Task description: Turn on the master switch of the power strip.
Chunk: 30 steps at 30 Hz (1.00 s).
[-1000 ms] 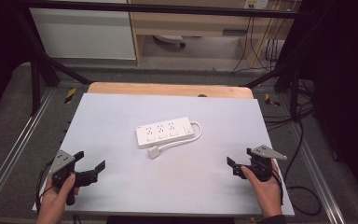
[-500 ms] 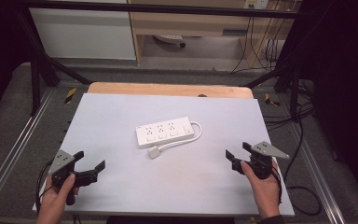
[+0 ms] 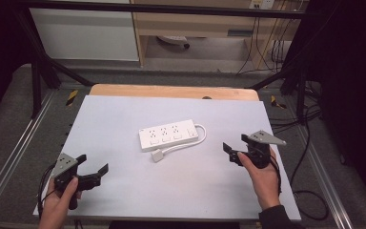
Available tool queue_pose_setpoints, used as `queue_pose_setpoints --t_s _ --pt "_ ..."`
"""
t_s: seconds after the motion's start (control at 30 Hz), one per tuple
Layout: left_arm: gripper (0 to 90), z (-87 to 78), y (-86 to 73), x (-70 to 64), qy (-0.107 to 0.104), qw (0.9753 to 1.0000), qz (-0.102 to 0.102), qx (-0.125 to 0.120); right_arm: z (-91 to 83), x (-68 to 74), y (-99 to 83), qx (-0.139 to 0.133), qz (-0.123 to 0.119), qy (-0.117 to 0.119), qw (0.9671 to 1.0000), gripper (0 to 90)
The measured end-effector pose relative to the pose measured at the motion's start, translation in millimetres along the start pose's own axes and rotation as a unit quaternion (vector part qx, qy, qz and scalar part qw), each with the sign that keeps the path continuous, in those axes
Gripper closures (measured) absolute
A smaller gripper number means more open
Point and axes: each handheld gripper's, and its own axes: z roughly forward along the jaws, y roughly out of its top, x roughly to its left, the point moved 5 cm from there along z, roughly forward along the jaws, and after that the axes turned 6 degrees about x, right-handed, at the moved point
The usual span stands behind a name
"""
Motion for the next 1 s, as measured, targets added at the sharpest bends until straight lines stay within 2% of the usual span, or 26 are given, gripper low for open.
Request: queue_pose_setpoints --t_s 0.03,0.17,0.2,0.3,0.43,0.5,0.53,0.63,0.77,0.8,1.0 --pt "7.0 0.1 -0.1 -0.1 0.000 1.0000 0.000 0.000 0.0 0.0 0.0 0.000 0.000 0.000 1.0000 18.1" --pt "6.8 1.4 -0.1 -0.1 -0.004 1.0000 -0.003 0.000 9.1 2.4 21.3 -0.002 -0.004 0.016 0.9999 11.2" --pt "6.8 1.8 -0.2 0.4 -0.002 1.0000 -0.002 0.001 9.1 2.4 21.3 -0.002 -0.004 0.016 0.9999 11.2" --pt "6.7 1.8 -0.4 -0.6 -0.006 1.0000 -0.002 0.001 14.6 5.8 37.1 -0.009 -0.010 0.026 0.9996 13.7" --pt "6.7 1.1 0.1 -1.5 -0.007 1.0000 -0.001 -0.001 20.3 5.8 45.9 -0.014 -0.007 0.024 0.9996 16.4" --pt "6.6 1.2 0.1 -1.4 -0.007 1.0000 -0.002 -0.001 23.0 4.7 51.2 -0.024 0.002 0.024 0.9994 17.1" --pt "6.6 1.1 0.2 -1.1 -0.007 1.0000 -0.002 -0.002 25.4 2.7 55.7 -0.039 0.009 0.020 0.9990 17.3" --pt "6.6 0.6 0.0 -1.3 -0.007 1.0000 -0.001 -0.001 28.8 0.9 60.0 -0.037 0.014 0.019 0.9990 15.3" --pt "6.5 1.2 -0.1 -1.3 -0.007 1.0000 0.000 0.000 32.8 -0.3 62.4 -0.031 0.013 0.015 0.9993 11.3" --pt "6.5 1.2 -0.1 -1.4 -0.007 1.0000 0.000 0.000 35.0 -0.8 64.2 -0.030 0.011 0.005 0.9995 11.1" --pt "6.5 1.4 -0.4 -1.7 -0.007 1.0000 0.001 0.001 37.4 -0.2 70.0 -0.033 -0.004 -0.005 0.9994 13.3"
